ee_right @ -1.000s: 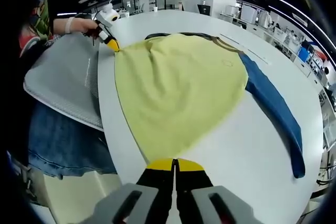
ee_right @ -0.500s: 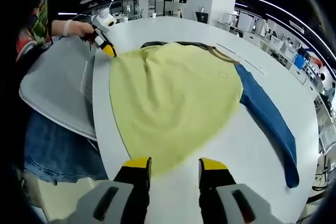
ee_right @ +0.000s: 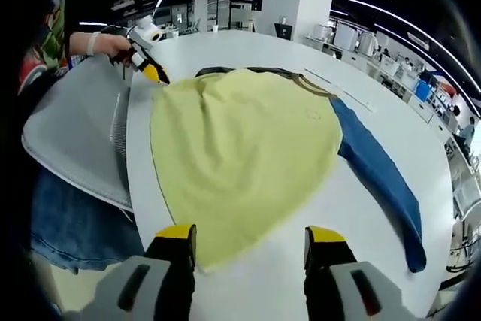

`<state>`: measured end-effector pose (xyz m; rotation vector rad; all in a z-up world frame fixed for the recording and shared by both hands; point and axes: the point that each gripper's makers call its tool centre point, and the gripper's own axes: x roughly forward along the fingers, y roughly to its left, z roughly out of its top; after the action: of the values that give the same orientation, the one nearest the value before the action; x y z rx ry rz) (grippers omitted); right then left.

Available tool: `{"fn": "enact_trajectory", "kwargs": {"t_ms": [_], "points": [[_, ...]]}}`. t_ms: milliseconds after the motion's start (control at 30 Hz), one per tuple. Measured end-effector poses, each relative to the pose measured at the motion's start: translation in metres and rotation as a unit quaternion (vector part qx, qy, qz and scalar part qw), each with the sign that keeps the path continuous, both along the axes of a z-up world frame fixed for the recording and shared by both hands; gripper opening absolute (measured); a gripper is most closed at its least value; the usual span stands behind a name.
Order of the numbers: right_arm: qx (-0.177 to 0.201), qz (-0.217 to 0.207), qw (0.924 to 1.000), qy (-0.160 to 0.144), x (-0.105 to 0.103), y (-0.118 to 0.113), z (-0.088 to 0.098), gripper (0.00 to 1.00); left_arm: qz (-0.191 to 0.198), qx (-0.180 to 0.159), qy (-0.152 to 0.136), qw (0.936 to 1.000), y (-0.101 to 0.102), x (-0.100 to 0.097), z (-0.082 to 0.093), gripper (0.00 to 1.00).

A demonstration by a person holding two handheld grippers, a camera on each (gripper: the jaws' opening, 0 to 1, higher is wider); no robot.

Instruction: Fold the garment on the visible template until the final outline fits inside the template.

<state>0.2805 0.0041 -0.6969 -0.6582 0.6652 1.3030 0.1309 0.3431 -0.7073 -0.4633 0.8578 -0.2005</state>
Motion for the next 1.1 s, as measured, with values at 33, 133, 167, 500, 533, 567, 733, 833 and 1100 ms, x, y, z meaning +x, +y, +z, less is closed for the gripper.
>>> {"fn": "enact_trajectory", "kwargs": {"t_ms": [33,133,167,500,533,567,733,833,1100], "points": [[0.001,-0.001,1.0000,0.000,0.000,0.000,0.000,0.58,0.001,0.001,-0.001,1.0000,0.001,0.002,0.000,0.47],[-0.001,-0.001,1.0000,0.000,-0.001,0.000,-0.001,0.57,0.007,-0.001,-0.005,1.0000,0.005,0.007,0.000,0.47],[-0.001,0.000,1.0000,0.001,-0.001,0.000,-0.001,0.57,0.008,-0.002,-0.005,1.0000,0.006,0.009,0.001,0.46],[-0.003,-0.002,1.0000,0.004,-0.003,-0.004,-0.003,0.55,0.027,0.017,-0.019,0.9993,0.021,0.032,-0.002,0.38],[-0.003,-0.003,1.0000,0.005,-0.003,-0.004,-0.003,0.55,0.029,0.026,-0.024,0.9990,0.024,0.034,-0.002,0.37],[-0.003,-0.004,1.0000,0.006,-0.003,-0.004,-0.003,0.55,0.031,0.045,-0.029,0.9981,0.029,0.038,-0.003,0.36],[0.000,-0.007,0.9999,0.010,-0.004,-0.004,-0.004,0.54,0.018,0.085,-0.032,0.9957,0.031,0.044,-0.010,0.30],[-0.001,-0.007,0.9999,0.011,-0.004,-0.005,-0.004,0.54,0.020,0.086,-0.040,0.9953,0.026,0.049,-0.009,0.29],[0.000,-0.011,0.9998,0.017,-0.004,-0.006,-0.005,0.52,0.003,0.127,-0.054,0.9904,0.020,0.056,-0.014,0.22]]}}
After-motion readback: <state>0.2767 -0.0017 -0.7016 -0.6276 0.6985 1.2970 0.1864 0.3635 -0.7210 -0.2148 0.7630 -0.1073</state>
